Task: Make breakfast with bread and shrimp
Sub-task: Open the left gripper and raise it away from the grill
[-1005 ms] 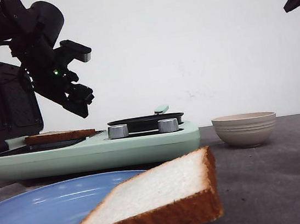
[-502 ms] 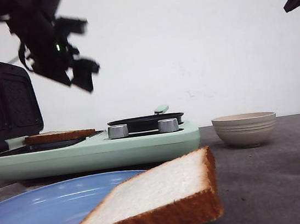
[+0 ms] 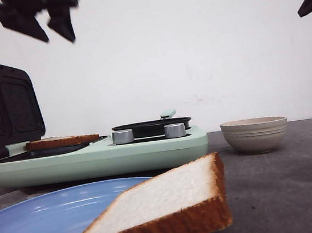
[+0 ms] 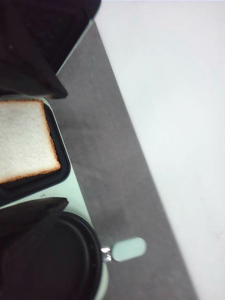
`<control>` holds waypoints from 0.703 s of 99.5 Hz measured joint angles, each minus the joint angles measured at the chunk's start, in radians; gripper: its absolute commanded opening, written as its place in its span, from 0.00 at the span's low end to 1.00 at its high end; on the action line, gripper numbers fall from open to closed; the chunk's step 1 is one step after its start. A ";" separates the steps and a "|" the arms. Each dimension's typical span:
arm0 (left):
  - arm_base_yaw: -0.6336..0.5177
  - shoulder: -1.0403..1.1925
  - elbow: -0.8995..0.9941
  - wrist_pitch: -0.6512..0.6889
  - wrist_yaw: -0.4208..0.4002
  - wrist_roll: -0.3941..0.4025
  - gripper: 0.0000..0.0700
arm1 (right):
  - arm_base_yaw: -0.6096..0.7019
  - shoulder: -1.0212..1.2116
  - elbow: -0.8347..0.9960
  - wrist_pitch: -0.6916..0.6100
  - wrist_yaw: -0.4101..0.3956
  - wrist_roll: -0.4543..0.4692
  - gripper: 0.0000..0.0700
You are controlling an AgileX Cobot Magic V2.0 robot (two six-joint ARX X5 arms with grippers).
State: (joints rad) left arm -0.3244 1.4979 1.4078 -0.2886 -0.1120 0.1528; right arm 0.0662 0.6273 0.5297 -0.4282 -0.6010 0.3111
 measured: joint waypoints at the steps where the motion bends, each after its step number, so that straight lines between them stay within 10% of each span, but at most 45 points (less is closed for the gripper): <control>1: 0.001 -0.006 0.000 -0.004 0.002 -0.005 0.50 | 0.000 0.000 0.000 -0.002 0.000 0.000 0.49; 37: 0.026 -0.167 -0.013 -0.185 0.188 -0.096 0.50 | 0.000 0.000 0.000 -0.058 -0.023 0.000 0.49; 70: 0.027 -0.389 -0.193 -0.154 0.195 -0.122 0.50 | 0.003 0.000 0.000 -0.110 -0.071 0.001 0.49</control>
State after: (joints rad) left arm -0.2974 1.1084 1.2152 -0.4423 0.0826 0.0303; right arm 0.0696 0.6273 0.5297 -0.5385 -0.6724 0.3122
